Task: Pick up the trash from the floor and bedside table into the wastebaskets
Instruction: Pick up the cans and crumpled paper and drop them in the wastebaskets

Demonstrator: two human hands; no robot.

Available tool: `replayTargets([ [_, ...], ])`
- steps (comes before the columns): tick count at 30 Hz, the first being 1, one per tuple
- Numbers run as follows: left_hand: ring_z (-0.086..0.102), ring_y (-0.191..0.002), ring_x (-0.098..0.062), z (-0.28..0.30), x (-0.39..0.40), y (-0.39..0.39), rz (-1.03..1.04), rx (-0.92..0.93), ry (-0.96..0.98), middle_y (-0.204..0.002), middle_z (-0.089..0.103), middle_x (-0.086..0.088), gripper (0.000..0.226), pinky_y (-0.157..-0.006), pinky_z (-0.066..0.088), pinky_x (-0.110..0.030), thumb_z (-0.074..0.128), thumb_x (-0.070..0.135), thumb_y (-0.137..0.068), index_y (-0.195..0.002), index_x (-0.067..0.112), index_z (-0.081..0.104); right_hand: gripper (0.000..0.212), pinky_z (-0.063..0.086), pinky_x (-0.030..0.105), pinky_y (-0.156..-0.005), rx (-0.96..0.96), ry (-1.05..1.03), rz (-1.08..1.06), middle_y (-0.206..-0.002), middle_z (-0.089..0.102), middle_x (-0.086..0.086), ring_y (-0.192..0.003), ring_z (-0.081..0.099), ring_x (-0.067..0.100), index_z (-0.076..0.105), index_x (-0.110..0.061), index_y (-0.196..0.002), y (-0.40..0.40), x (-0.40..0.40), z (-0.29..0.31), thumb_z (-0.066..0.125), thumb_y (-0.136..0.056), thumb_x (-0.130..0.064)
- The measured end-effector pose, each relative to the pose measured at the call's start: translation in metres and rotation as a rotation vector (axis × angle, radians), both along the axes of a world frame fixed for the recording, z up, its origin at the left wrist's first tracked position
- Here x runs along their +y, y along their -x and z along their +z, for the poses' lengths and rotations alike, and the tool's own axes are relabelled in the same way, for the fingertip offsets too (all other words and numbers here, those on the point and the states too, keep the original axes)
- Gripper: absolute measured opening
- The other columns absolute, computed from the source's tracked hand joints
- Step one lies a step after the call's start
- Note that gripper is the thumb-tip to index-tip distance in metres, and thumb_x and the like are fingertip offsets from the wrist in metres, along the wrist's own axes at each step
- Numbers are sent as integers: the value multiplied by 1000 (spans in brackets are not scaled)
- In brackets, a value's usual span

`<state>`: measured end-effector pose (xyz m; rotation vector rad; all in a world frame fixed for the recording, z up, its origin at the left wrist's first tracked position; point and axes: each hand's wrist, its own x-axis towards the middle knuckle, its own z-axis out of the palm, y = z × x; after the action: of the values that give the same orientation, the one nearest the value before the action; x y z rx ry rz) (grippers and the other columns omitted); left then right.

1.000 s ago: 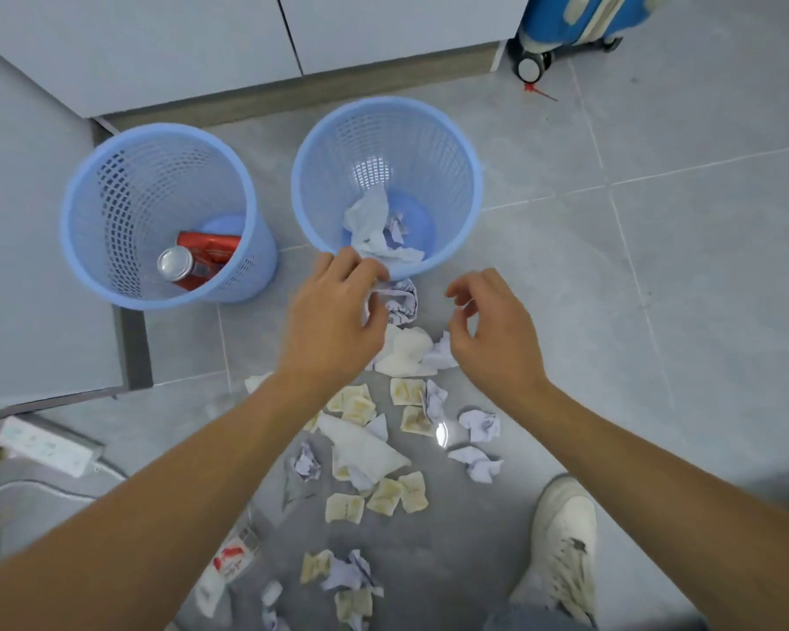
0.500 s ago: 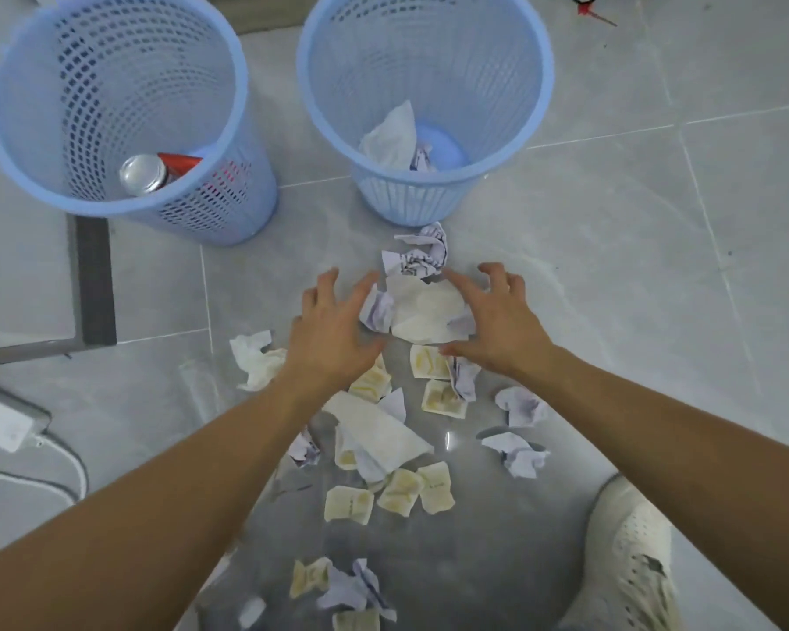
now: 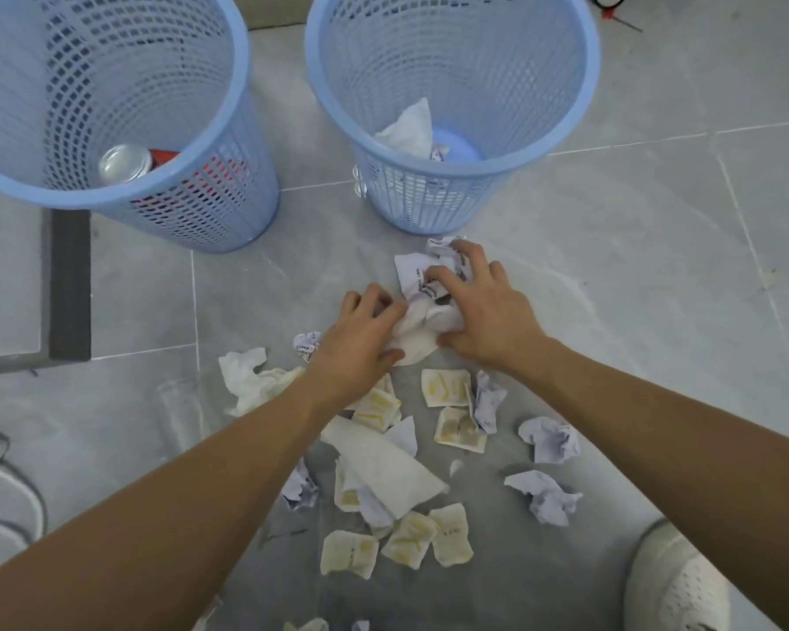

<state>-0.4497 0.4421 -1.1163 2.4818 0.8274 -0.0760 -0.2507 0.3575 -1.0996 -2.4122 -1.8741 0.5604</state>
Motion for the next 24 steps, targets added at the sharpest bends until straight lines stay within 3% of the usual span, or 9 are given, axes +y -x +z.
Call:
replayTargets([
  [4,44,-99,-25,-8,-2,3,-51,-38,5,-113,51,-4,19,-74,51,-48,70,14,-88,-105,13,60,80,48,36,-63,-4,3,98,-158,24,-15,-108,48,29,41,-38,-129,-10,6,8,84,-64,-53],
  [8,36,-87,-18,-7,0,3,-69,-88,72,-98,55,-2,17,-71,44,-42,61,1,-84,-96,13,59,72,55,41,-64,-8,10,124,-135,42,-13,-91,60,27,43,-34,-120,-19,1,13,83,-66,-59],
  [13,40,-83,-20,9,5,16,133,-138,99,-89,48,4,25,-69,30,-32,61,-6,-81,-84,17,50,64,51,39,-59,13,57,56,-118,43,-9,-80,62,29,40,-30,-118,-30,-22,15,81,-73,-51],
  [17,43,-82,-20,47,6,27,264,-206,55,-87,47,8,35,-66,25,-29,67,-5,-80,-82,23,48,61,40,32,-54,-22,106,15,-117,48,-6,-81,65,31,44,-31,-131,-28,-48,18,75,-80,-41],
  [21,44,-80,-18,109,3,26,293,-295,16,-85,48,8,23,-65,27,-23,71,-2,-81,-82,15,54,33,38,32,-55,49,139,-100,-103,53,-1,-79,66,32,58,-22,-111,-17,-79,32,70,-87,-42],
  [24,45,-79,-18,169,9,12,299,-386,-7,-84,50,5,17,-67,32,-24,71,0,-84,-82,10,57,19,38,31,-49,138,-52,-242,-93,49,-3,-67,60,27,58,-18,-97,-9,-86,71,69,-89,-32],
])
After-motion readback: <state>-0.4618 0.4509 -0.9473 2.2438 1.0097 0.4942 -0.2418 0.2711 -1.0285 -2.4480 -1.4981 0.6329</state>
